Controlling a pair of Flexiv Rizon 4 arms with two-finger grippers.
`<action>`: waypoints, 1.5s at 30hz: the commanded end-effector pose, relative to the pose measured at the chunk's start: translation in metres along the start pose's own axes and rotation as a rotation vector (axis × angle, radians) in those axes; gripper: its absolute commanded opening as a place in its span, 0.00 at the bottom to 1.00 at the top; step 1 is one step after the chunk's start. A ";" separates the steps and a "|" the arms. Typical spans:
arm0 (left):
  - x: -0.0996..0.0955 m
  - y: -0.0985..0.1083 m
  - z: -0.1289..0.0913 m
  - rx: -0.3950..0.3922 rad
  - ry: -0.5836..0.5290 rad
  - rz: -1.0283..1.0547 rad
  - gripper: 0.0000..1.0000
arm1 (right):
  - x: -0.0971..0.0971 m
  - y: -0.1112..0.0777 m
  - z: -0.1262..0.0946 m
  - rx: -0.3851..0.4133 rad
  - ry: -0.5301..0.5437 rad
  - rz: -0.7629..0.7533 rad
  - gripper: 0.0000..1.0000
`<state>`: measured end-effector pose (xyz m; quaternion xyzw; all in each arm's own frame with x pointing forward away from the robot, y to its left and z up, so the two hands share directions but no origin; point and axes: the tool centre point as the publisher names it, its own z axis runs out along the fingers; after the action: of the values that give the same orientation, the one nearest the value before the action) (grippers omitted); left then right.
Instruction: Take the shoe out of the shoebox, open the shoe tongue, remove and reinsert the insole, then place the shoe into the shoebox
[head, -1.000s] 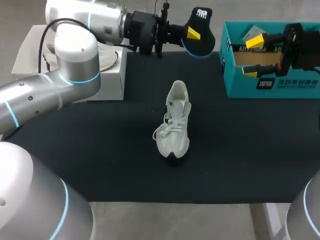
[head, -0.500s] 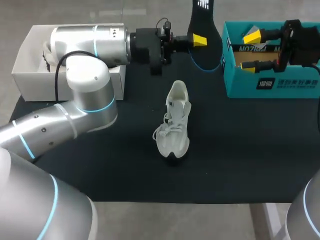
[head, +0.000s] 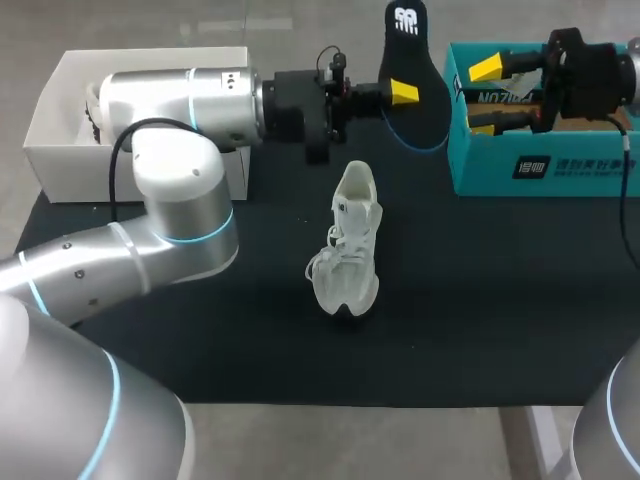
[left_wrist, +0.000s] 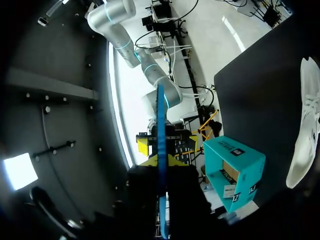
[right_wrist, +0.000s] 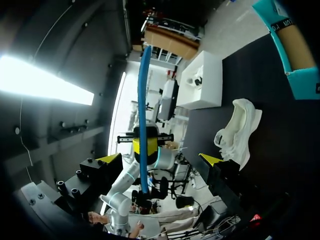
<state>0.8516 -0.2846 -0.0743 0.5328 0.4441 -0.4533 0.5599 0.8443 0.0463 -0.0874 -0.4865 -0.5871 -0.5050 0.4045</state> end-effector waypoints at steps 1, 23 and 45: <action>0.002 0.004 0.005 0.039 0.014 -0.010 0.00 | 0.001 0.006 0.009 -0.003 -0.008 -0.004 0.73; 0.015 0.014 0.029 0.046 0.002 -0.012 0.00 | 0.006 0.011 0.026 -0.013 0.008 -0.014 0.36; 0.015 0.024 0.015 0.077 -0.003 -0.011 1.00 | 0.002 0.010 0.025 -0.071 0.019 -0.044 0.00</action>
<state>0.8725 -0.3132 -0.0853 0.5402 0.4337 -0.4694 0.5475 0.8610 0.0716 -0.0880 -0.4784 -0.5791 -0.5338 0.3884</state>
